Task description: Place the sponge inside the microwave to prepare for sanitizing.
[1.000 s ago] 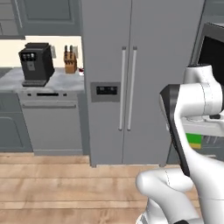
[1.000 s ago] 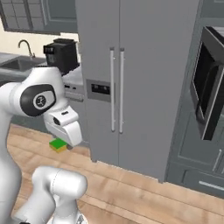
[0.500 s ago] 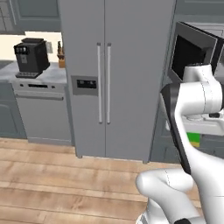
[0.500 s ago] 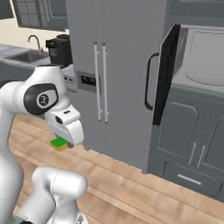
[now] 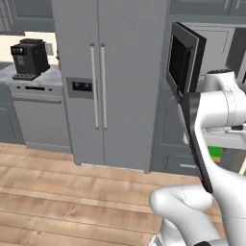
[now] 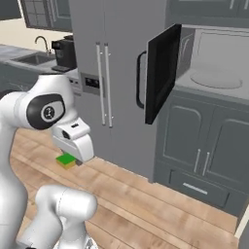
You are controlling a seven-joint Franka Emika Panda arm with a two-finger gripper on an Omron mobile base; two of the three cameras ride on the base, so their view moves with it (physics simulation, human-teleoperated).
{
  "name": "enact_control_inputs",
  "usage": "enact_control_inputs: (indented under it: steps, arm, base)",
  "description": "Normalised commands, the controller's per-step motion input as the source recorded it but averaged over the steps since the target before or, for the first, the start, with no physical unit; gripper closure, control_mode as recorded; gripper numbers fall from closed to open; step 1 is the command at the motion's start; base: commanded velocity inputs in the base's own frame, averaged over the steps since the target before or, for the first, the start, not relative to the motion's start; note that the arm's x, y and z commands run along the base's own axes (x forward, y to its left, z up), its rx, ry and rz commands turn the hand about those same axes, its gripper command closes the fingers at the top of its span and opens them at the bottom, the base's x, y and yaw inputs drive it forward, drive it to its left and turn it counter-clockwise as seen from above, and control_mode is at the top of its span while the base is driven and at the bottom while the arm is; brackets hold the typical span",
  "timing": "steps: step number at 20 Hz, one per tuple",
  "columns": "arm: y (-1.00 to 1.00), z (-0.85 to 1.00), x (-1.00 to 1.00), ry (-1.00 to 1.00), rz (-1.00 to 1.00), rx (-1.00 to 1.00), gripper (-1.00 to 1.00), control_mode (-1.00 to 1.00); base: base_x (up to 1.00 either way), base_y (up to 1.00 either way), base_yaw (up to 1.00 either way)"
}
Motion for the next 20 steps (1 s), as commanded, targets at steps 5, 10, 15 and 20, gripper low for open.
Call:
enact_control_inputs:
  steps: [5,10,15,20]
  arm:
    - [0.00,0.00,0.00,0.00,0.00,0.00,1.00,1.00]
    - [0.00,0.00,0.00,0.00,0.00,0.00,1.00,1.00]
    - [0.00,0.00,0.00,0.00,0.00,0.00,1.00,1.00]
    - [0.00,0.00,0.00,0.00,0.00,0.00,1.00,1.00]
  base:
    - [-0.04,-0.99,0.11]
    - [-0.40,-0.78,0.01]
    - [-0.26,-0.80,0.00]
    - [-0.22,-1.00,0.00]
